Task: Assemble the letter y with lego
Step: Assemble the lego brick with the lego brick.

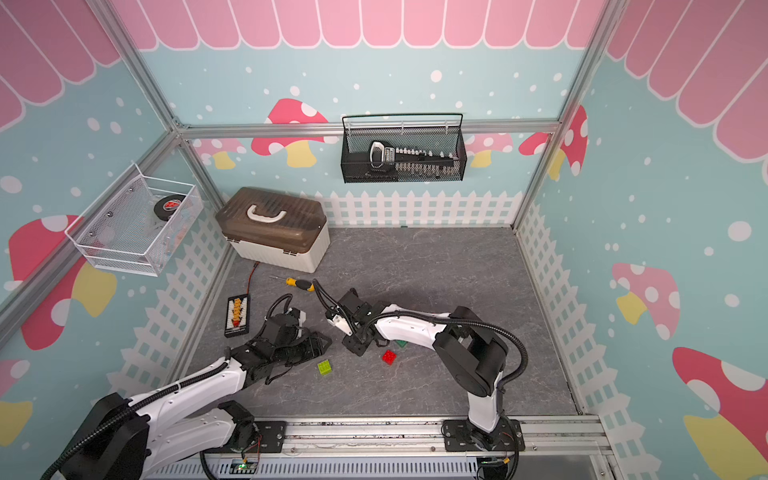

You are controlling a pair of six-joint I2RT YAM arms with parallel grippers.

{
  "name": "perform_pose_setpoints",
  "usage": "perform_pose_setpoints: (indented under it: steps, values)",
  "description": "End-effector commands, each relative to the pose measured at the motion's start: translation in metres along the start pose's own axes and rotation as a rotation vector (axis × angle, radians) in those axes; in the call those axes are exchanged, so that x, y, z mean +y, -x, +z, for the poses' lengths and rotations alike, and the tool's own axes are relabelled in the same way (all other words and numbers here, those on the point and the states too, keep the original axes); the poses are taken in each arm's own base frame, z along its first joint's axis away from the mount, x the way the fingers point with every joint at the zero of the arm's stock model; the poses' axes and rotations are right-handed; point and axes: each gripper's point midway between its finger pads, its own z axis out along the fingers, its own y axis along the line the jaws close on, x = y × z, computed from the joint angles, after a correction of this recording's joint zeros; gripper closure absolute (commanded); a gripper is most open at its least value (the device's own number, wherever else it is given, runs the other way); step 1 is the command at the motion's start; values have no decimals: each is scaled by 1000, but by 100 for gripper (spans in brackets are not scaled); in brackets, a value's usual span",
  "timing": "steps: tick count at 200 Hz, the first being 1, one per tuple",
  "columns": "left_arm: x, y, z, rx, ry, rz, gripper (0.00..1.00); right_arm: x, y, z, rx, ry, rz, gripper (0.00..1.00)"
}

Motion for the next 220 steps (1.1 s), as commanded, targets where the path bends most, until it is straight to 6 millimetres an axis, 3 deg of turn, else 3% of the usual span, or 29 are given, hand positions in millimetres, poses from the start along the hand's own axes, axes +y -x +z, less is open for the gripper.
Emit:
perform_pose_setpoints:
  steps: [1, 90, 163, 220]
  values:
    - [-1, 1, 2, -5, -14, -16, 30, -1, -16, 8, 66, 3, -13, 76]
    - [-7, 2, 6, 3, -34, -10, 30, 3, -33, 31, 158, 31, 4, 77]
    - [-2, 1, 3, -7, -13, -13, 30, 2, -9, 18, 155, 42, -19, 76]
    - [5, -1, 0, -21, 2, -18, 31, 2, -23, 33, 307, 54, -19, 77]
